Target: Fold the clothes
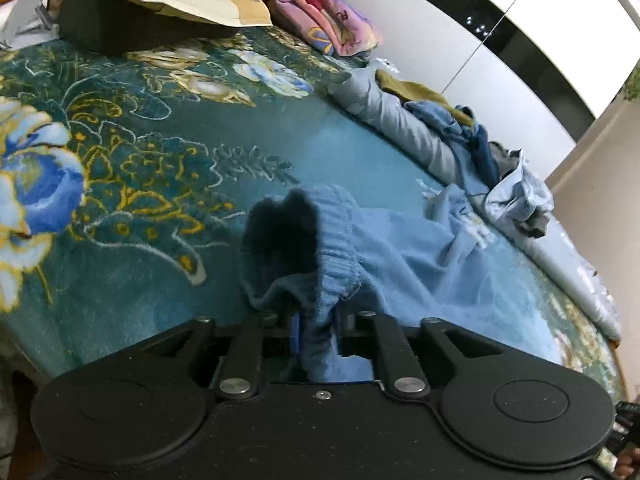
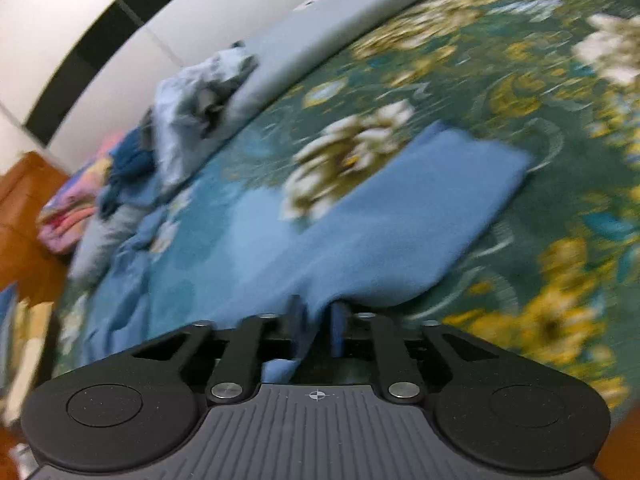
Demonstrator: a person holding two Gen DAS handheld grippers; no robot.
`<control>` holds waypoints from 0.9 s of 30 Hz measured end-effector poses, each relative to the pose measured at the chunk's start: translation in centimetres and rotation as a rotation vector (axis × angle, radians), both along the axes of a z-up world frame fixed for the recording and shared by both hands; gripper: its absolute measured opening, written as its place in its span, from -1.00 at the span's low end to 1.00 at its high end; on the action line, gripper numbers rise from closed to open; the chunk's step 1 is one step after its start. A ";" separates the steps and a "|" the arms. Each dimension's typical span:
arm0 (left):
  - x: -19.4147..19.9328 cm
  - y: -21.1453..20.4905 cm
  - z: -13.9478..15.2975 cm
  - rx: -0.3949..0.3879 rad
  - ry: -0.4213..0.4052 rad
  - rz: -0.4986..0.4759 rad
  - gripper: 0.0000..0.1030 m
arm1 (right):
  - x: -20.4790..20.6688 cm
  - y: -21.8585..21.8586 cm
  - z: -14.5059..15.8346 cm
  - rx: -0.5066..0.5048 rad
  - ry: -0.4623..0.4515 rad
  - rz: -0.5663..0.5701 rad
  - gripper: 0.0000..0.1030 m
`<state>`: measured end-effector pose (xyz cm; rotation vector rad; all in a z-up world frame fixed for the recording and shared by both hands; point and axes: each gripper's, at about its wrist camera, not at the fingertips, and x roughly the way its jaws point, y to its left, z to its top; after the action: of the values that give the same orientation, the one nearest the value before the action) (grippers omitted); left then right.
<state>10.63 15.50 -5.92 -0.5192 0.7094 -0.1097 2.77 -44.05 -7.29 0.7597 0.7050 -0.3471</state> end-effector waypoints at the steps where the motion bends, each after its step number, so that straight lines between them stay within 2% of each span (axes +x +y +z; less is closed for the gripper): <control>1: 0.0 0.3 0.2 0.004 -0.007 0.009 -0.20 | -0.6 -0.8 0.1 -0.013 0.008 -0.037 -0.53; 3: 0.3 1.1 0.4 0.018 -0.006 0.026 0.13 | -2.0 -2.6 0.3 -0.041 0.018 -0.116 -0.48; 6: 0.6 1.8 0.5 0.001 -0.023 0.013 0.13 | -2.4 -4.2 1.5 -0.118 0.027 -0.209 -0.44; 8: 0.7 2.1 0.9 -0.030 -0.033 0.000 0.14 | -1.1 -4.6 2.0 -0.108 -0.011 -0.197 -0.44; 11: 0.8 2.3 1.7 -0.066 -0.059 -0.042 0.20 | 4.3 -2.8 2.8 -0.120 -0.068 -0.068 -0.39; 15: 0.5 3.1 2.8 -0.055 -0.108 -0.033 0.36 | 13.9 3.0 2.8 -0.089 -0.099 0.194 -0.38; 16: 0.6 3.3 2.7 -0.048 -0.100 -0.019 0.43 | 16.4 4.8 2.5 -0.082 -0.097 0.256 -0.38; 20: 1.6 3.9 1.8 -0.040 -0.055 0.038 0.44 | 25.6 11.6 0.8 -0.043 -0.054 0.467 -0.39; 23: 2.7 3.7 0.9 -0.091 -0.036 0.048 0.44 | 30.7 15.1 -1.5 0.012 0.010 0.519 -0.39; 27: 4.5 3.1 0.1 -0.141 -0.023 0.046 0.44 | 34.1 17.5 -3.8 0.054 0.055 0.510 -0.38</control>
<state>15.08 18.64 -5.85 -0.6679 0.6694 -0.1233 36.89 -26.58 -11.14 0.5965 0.9334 0.1163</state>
